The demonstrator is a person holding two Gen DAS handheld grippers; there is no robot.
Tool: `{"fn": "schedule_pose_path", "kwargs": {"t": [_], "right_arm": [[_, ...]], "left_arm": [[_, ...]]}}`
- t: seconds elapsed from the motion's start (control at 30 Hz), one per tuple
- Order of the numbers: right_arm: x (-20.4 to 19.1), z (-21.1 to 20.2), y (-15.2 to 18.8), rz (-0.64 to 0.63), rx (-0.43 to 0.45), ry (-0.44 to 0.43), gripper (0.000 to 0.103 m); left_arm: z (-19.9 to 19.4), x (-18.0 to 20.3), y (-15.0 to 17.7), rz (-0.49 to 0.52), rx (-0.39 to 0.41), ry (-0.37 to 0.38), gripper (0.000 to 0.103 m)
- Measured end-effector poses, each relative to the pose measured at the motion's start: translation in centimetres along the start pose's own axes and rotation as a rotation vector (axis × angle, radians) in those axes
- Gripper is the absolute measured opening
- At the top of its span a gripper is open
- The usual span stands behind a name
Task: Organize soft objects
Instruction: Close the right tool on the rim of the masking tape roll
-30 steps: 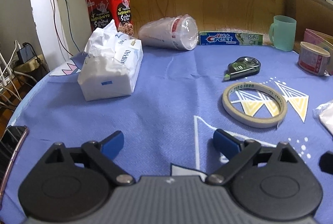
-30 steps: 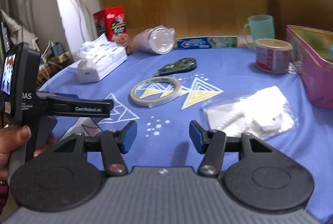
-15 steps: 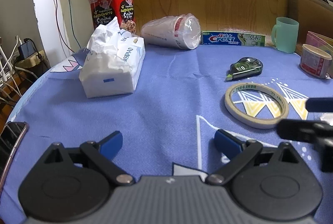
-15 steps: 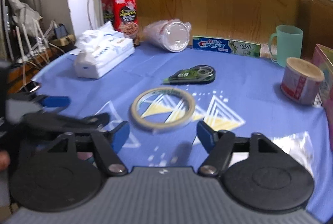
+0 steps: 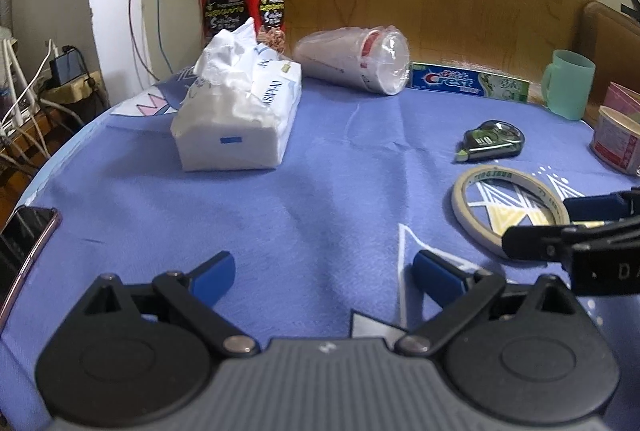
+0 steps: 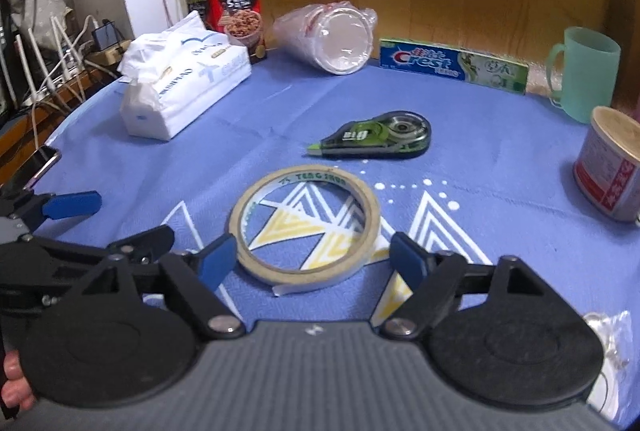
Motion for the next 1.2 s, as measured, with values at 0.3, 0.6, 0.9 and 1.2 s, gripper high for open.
{"fn": "schedule_pose_path", "kwargs": {"t": [0.3,0.6,0.9,1.2], "right_arm": [[0.6,-1.9,0.9,-0.001,0.041,0.025,0.036],[0.4,-2.8,0.1,0.037,0.092,0.045,0.031],[1.5,1.2,-1.2,0.013,0.026,0.121,0.024],[-1.3,-1.7,1.4,-0.082,0.018,0.015,0.012]], "left_arm": [[-0.2,0.2,0.1,0.007,0.002,-0.021,0.100],[-0.3,0.6,0.0,0.036,0.012,-0.062,0.102],[-0.5,0.9,0.0,0.059,0.023,-0.092,0.102],[-1.2,0.3,0.7,0.067,0.034,-0.121,0.102]]}}
Point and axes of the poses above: each gripper's, at about its wrist camera, not at the fingertips, and z roughly the way its jaws point, x to its right, y to its underside, the point moved 4 cm from there along z, roughly the way its jaws point, and after that the axes turned 2 degrees about y, right-handed, at the moved point
